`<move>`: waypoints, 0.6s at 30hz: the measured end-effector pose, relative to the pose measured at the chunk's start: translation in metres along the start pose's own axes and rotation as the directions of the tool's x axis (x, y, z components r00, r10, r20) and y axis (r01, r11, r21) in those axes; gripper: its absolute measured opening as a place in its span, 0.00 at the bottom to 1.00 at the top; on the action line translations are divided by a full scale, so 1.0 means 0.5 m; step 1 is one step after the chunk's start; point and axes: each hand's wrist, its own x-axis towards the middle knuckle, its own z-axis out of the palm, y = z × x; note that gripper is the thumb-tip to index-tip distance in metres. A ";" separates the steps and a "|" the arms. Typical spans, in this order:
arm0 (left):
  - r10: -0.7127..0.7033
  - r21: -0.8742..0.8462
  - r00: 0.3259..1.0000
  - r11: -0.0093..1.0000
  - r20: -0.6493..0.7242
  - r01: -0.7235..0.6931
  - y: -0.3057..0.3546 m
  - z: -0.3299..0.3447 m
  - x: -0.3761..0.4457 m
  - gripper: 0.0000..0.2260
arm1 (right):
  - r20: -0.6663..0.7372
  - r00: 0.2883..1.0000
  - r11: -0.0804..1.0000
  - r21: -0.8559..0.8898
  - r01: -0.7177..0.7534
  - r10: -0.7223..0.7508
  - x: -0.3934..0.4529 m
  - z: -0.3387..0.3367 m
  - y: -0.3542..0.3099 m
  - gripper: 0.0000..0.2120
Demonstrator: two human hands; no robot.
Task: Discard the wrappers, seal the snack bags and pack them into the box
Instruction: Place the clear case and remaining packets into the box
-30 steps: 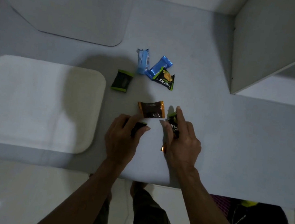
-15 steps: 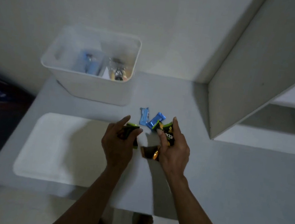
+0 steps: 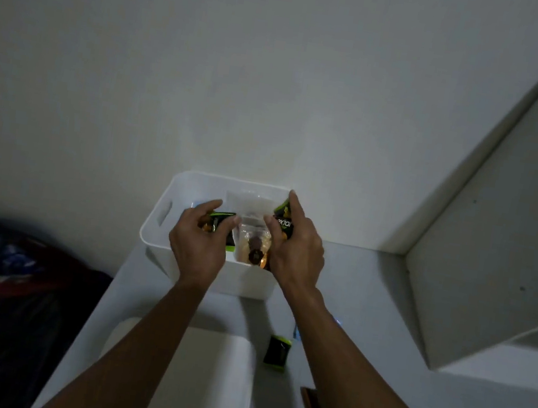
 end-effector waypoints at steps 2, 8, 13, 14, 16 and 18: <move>-0.001 0.049 0.999 0.999 0.048 -0.002 -0.026 0.016 0.045 0.15 | 0.013 1.000 0.999 -0.053 -0.011 0.011 0.029 0.040 -0.006 0.27; -0.032 0.154 0.979 0.988 0.203 0.000 -0.108 0.078 0.108 0.15 | 0.050 0.995 0.974 -0.216 -0.070 0.082 0.073 0.135 0.030 0.27; -0.094 0.244 0.951 0.970 0.296 0.020 -0.175 0.100 0.110 0.20 | 0.059 0.989 0.955 -0.275 -0.112 0.133 0.064 0.175 0.053 0.27; -0.112 0.259 0.940 0.966 0.323 0.026 -0.183 0.101 0.109 0.21 | 0.064 0.988 0.952 -0.280 -0.120 0.144 0.064 0.179 0.054 0.27; -0.119 0.267 0.920 0.964 0.373 0.016 -0.190 0.100 0.108 0.22 | 0.082 0.983 0.948 -0.289 -0.132 0.162 0.062 0.183 0.050 0.27; -0.124 0.262 0.908 0.965 0.400 0.016 -0.190 0.099 0.106 0.22 | 0.097 0.979 0.942 -0.303 -0.144 0.181 0.059 0.183 0.042 0.27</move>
